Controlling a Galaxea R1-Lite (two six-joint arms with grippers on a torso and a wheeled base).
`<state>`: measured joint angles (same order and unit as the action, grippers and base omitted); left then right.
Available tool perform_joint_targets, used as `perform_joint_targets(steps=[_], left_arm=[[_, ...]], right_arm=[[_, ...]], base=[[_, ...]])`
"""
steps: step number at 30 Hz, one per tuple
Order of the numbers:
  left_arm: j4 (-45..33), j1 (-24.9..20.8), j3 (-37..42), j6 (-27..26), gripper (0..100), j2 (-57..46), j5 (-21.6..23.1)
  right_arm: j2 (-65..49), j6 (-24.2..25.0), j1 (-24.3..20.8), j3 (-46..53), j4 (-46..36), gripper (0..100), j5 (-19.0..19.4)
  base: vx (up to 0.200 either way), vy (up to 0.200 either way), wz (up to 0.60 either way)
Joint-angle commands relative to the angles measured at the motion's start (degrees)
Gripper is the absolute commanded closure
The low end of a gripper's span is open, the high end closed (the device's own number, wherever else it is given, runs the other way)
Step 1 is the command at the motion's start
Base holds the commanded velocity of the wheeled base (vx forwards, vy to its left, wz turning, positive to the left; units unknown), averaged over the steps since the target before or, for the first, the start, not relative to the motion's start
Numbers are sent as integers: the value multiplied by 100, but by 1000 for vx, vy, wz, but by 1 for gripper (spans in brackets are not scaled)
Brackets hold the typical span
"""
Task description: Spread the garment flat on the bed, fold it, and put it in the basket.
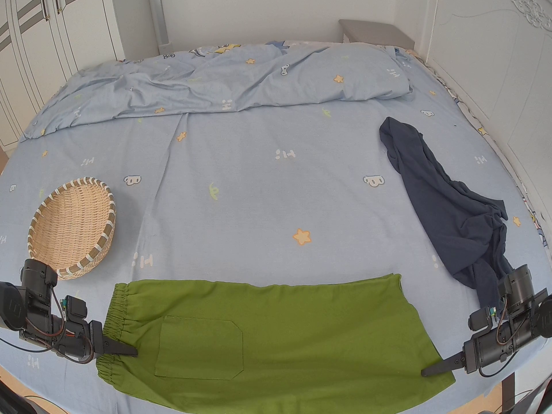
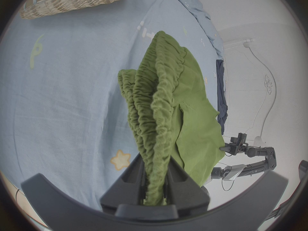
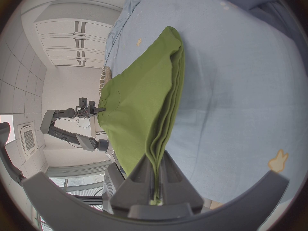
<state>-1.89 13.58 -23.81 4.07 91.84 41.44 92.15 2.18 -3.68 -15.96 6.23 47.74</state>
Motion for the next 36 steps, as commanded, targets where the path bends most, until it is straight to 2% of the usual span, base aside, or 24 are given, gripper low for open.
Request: perform_joint_targets(steps=[1,3,4,14,17,20,23,26,27,30,32,34,36], left_arm=[[127,-5,236,-3,100,-88,5],[145,-40,271,-3,100,-79,5],[145,-48,271,-3,100,-88,5],[145,-13,263,-3,100,-184,-4],[127,57,157,59,100,-571,-22],[83,198,140,67,100,-914,-83],[-48,321,87,85,100,-1450,-127],[-259,382,-115,85,100,-1679,-355],[-558,409,-335,59,100,-1828,-707],[-962,400,-687,32,100,-2004,-1314],[-1173,356,-959,32,100,-2109,-1524],[-1226,347,-1038,41,100,-2127,-1542],[-1762,338,-1609,50,100,-2171,-1551]], right_arm=[[-30,2,-133,154,45,100,7],[-22,-7,-212,172,45,100,7],[-13,-7,-247,172,45,0,7],[-22,2,-212,137,80,0,16],[-136,-7,-142,-4,107,0,-28],[-549,10,-124,-136,238,0,-204],[-1111,72,-212,-566,309,0,-792],[-1199,133,-230,-918,282,0,-1012],[-1208,177,-221,-1182,265,0,-1082],[-1261,204,-247,-1498,150,0,-1285],[-1296,204,-361,-1753,19,0,-1487],[-1296,212,-396,-1823,-16,0,-1531],[-1296,204,-449,-2043,-140,0,-1663]], base=[[0,0,0],[0,0,0],[0,0,0],[0,0,0],[0,0,0],[0,0,0],[0,0,0],[0,0,0],[0,0,0],[0,0,0],[0,0,0],[0,0,0],[0,0,0]])
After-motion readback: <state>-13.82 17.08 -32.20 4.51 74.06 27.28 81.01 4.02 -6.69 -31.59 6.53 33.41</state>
